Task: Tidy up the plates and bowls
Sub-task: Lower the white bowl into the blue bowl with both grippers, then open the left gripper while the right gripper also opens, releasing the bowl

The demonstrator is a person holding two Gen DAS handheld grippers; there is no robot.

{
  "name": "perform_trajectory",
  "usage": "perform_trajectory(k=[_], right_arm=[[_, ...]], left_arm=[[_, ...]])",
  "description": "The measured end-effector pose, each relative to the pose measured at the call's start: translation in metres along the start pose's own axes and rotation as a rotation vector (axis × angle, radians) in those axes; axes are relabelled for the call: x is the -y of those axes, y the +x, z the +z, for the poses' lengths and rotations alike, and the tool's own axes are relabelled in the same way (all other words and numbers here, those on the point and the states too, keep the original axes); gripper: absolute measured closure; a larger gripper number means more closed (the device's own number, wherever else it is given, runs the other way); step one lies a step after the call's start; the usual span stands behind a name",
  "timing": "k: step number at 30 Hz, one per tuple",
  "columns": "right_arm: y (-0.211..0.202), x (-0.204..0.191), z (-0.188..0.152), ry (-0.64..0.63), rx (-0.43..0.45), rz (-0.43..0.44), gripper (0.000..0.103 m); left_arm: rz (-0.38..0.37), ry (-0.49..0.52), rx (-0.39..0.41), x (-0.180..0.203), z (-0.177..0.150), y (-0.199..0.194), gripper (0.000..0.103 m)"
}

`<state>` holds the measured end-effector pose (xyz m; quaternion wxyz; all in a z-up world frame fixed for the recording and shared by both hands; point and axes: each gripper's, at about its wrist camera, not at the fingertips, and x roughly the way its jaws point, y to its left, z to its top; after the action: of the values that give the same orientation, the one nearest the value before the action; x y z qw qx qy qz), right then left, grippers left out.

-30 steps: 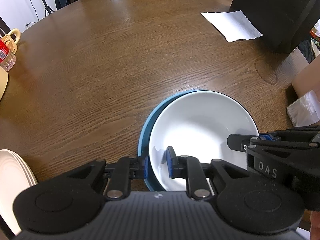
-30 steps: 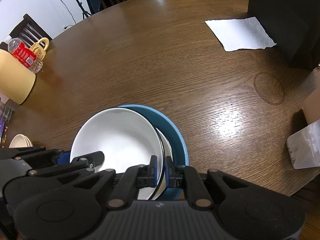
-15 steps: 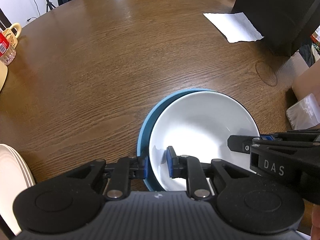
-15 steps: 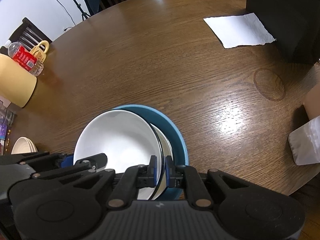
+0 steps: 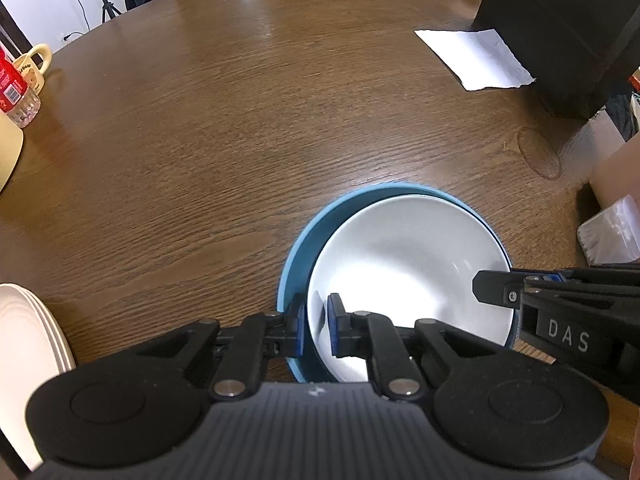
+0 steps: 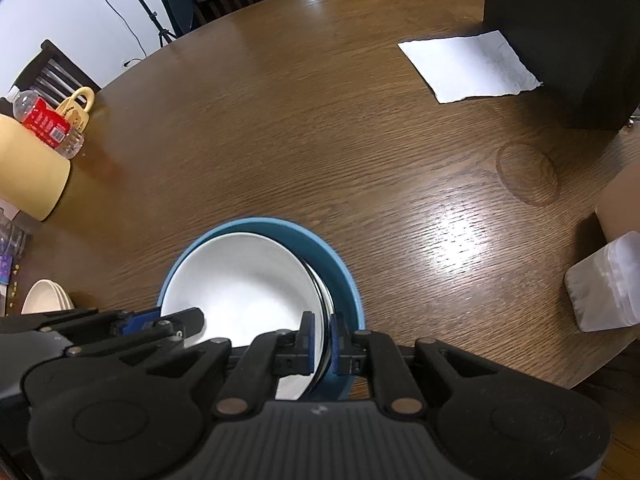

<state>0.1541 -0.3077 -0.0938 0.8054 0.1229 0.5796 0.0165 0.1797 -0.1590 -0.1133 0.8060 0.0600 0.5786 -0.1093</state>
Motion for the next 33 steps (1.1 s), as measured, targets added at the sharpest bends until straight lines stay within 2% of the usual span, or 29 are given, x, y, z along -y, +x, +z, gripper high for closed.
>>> perform_trajectory(k=[12, 14, 16, 20, 22, 26, 28, 30, 32, 33], right_arm=[[-0.004, 0.001, -0.001, 0.01, 0.012, 0.009, 0.095], [-0.007, 0.003, -0.001, 0.015, 0.019, 0.02, 0.092], [-0.012, 0.003, -0.001, 0.016, 0.03, 0.028, 0.092], [-0.022, 0.005, -0.001, 0.022, 0.053, 0.045, 0.092], [-0.027, 0.006, -0.002, 0.024, 0.065, 0.057, 0.091], [-0.038, 0.009, -0.007, 0.029, 0.093, 0.073, 0.079], [-0.042, 0.011, -0.011, 0.03, 0.102, 0.078, 0.072], [-0.046, 0.013, -0.016, 0.031, 0.112, 0.084, 0.062], [-0.049, 0.014, -0.021, 0.029, 0.121, 0.089, 0.043], [-0.051, 0.014, -0.024, 0.028, 0.126, 0.093, 0.039]], left_arm=[[-0.011, -0.021, 0.009, -0.001, 0.0, -0.003, 0.089], [-0.022, -0.031, 0.015, -0.003, 0.0, -0.005, 0.084], [-0.036, -0.04, 0.025, -0.005, 0.0, -0.009, 0.072], [-0.073, -0.059, 0.051, -0.008, -0.002, -0.019, 0.061], [-0.066, -0.063, 0.067, -0.009, -0.004, -0.025, 0.048], [-0.07, -0.084, 0.091, -0.015, -0.011, -0.034, 0.042], [-0.066, -0.093, 0.108, -0.018, -0.015, -0.039, 0.033], [-0.066, -0.104, 0.124, -0.022, -0.021, -0.044, 0.028], [-0.072, -0.12, 0.142, -0.026, -0.027, -0.05, 0.018], [-0.071, -0.126, 0.15, -0.027, -0.03, -0.052, 0.012]])
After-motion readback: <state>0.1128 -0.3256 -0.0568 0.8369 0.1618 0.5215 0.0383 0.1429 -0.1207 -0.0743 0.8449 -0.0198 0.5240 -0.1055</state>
